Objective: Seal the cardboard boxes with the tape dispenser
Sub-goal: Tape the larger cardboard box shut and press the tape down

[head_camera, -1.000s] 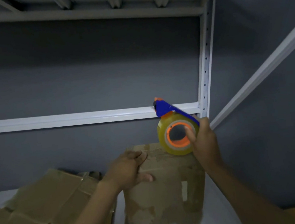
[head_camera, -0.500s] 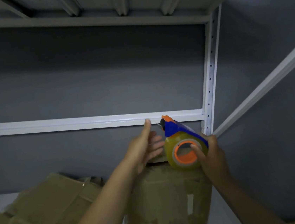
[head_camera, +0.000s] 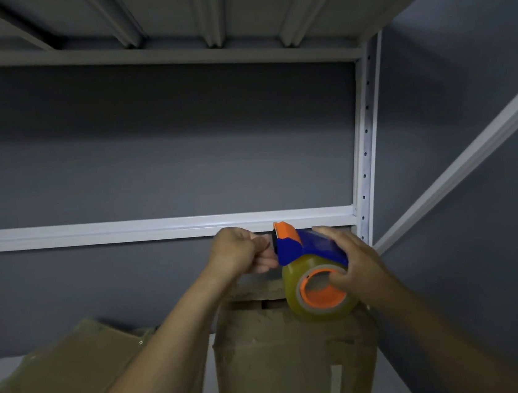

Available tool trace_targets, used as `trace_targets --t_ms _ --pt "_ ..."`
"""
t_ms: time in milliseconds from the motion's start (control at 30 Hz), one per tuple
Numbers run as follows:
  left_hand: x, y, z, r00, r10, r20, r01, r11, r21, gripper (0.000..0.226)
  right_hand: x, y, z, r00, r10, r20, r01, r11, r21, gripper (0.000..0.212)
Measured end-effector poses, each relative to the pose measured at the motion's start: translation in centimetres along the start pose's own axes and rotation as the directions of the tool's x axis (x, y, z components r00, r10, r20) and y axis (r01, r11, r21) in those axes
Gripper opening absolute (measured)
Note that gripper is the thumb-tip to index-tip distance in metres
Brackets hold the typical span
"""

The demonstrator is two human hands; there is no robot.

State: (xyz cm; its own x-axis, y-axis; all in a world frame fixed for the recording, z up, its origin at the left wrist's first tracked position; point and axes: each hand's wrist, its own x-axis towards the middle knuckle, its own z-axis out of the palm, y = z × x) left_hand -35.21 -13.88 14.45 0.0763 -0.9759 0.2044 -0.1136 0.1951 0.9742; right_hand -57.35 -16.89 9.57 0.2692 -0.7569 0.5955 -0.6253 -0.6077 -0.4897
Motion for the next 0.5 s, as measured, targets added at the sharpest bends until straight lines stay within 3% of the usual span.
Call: trace_targets --t_ms 133,233,367,500 --pt "0.6 0.3 -0.8 0.995 -0.002 -0.102 0.010 0.997 0.080 0.014 1.0 0.1 -0.2 0.999 -0.036 -0.026 0.034 0.997 -0.070 0.071" --pt "1.5 -0.4 -2.5 0.979 -0.013 -0.205 0.020 0.999 0.031 0.016 1.2 0.6 -0.3 0.998 -0.043 -0.052 0.039 0.996 -0.077 0.073" --pt "1.9 -2.5 -2.7 0.975 -0.092 -0.204 0.080 0.994 -0.069 0.015 1.2 1.0 -0.1 0.999 -0.024 -0.025 0.022 0.994 -0.103 0.075" --pt "2.8 -4.2 -3.7 0.947 -0.106 -0.302 0.067 0.988 -0.138 0.021 1.1 1.2 -0.6 1.000 0.012 -0.028 -0.015 0.994 -0.105 0.073"
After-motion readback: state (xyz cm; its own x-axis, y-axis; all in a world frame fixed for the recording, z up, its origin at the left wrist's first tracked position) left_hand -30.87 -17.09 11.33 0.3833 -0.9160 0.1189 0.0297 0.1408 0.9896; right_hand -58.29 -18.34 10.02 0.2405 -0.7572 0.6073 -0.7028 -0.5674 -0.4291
